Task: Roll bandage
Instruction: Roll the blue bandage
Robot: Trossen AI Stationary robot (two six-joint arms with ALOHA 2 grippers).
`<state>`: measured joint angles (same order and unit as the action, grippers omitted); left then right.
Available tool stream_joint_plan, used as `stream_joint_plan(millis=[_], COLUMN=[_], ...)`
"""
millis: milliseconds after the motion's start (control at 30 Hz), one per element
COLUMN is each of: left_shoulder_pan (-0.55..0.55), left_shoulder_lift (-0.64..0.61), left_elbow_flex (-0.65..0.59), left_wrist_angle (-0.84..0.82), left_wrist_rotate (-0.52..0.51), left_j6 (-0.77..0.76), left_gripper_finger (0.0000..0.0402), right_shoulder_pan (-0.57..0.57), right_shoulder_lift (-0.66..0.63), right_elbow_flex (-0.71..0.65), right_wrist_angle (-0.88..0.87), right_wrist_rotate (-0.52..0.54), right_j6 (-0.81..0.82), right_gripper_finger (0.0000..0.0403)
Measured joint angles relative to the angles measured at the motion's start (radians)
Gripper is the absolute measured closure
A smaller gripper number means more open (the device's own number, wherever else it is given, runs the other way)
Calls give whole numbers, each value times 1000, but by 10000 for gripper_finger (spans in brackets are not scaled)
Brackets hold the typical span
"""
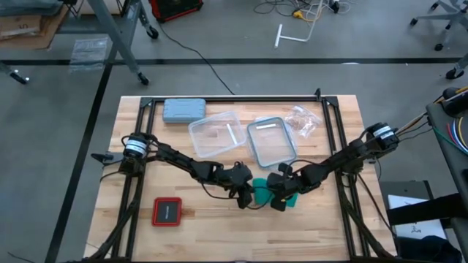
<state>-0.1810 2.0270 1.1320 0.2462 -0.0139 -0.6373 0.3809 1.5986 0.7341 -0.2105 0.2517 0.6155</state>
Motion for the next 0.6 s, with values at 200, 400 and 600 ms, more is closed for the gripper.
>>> stream_joint_plan(millis=[200, 400, 600], left_shoulder_pan=[0, 0, 0], left_shoulder_lift=[0, 0, 0], left_elbow_flex=[0, 0, 0], left_wrist_angle=[-39, -91, -89], left_wrist_rotate=[-3, -4, -4], left_j6=[0, 0, 0], left_gripper_finger=[401, 399, 398], right_shoulder_pan=[-1, -1, 5], right_shoulder_lift=[-1, -5, -14], right_elbow_flex=[0, 4, 4], right_wrist_angle=[-2, -140, -183], right_wrist_rotate=[4, 14, 18], right_j6=[4, 17, -14], right_gripper_finger=[401, 401, 401])
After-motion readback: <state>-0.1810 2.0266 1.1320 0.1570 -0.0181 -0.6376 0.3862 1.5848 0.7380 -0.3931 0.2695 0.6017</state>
